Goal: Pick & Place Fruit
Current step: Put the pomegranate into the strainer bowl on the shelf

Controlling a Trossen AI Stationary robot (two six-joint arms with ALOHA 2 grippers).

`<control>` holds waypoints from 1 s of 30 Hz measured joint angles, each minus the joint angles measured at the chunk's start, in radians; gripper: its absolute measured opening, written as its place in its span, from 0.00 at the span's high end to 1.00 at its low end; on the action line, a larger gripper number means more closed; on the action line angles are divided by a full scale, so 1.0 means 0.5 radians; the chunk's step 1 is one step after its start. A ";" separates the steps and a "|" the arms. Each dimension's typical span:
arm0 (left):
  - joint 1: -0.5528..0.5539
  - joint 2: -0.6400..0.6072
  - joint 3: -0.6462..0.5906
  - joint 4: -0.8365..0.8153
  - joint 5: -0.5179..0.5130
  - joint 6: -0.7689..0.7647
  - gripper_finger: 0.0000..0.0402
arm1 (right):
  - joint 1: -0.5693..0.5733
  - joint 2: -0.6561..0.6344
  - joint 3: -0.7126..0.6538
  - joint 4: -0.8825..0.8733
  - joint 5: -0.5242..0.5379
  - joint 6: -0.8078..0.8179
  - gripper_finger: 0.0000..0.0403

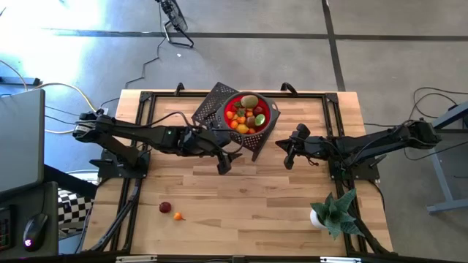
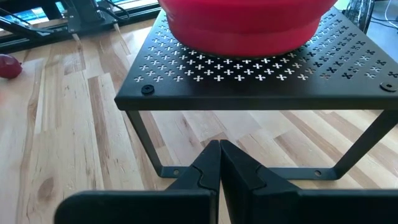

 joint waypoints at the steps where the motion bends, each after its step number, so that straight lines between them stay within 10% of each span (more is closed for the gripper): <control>1: 0.000 0.000 0.000 -0.001 0.000 -0.001 0.21 | 0.000 0.001 0.000 0.001 0.000 0.000 0.99; 30: -0.002 -0.001 0.000 -0.180 0.003 -0.085 0.19 | 0.000 0.000 0.000 -0.012 -0.381 0.064 0.91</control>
